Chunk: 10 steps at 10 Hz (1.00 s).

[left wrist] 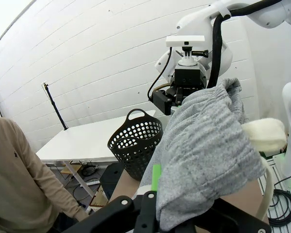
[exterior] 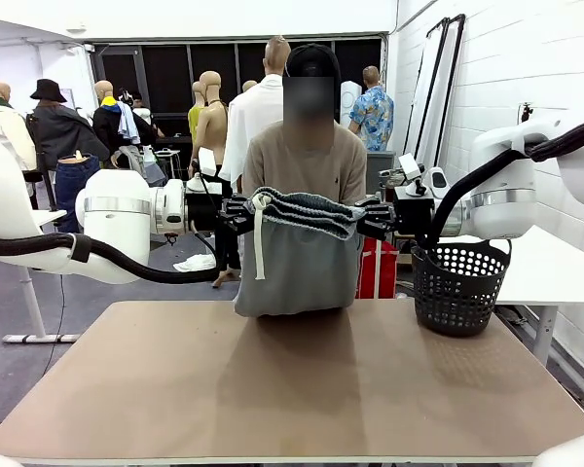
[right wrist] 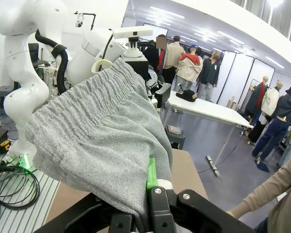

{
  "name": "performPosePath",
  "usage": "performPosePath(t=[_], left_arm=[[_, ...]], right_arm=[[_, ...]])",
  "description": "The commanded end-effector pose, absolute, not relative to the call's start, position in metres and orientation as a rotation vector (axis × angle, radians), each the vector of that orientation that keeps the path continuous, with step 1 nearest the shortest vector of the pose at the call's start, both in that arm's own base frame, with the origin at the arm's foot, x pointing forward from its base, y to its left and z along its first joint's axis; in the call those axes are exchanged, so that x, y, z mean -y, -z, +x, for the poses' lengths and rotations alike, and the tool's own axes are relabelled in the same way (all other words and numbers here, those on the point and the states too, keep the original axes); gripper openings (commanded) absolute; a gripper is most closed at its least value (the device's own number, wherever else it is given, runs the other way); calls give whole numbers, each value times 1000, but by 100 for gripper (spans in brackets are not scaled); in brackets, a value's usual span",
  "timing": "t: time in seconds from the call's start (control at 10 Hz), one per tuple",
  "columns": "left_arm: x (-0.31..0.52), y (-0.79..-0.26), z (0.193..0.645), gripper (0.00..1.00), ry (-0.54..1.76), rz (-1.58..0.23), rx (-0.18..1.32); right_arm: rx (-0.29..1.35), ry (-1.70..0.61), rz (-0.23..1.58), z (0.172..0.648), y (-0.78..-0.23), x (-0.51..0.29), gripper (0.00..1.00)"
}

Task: Fold the training pants.
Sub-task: Release the ends of the Training pants and then grab the overlapped ends.

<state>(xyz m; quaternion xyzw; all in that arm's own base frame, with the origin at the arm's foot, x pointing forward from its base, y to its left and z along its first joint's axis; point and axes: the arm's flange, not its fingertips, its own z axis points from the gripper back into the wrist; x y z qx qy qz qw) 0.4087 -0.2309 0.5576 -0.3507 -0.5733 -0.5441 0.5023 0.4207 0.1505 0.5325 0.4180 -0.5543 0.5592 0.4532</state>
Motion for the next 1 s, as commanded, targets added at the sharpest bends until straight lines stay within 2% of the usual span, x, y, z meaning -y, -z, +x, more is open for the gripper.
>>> performPosePath(t=[0.0,0.9], left_arm=[[231,-558,407,0,1325,-855,1386],[231,-558,407,0,1325,-855,1386]], right_arm=[[1373,-1382,1033,420,-534,-150,0],[1373,-1382,1033,420,-534,-150,0]])
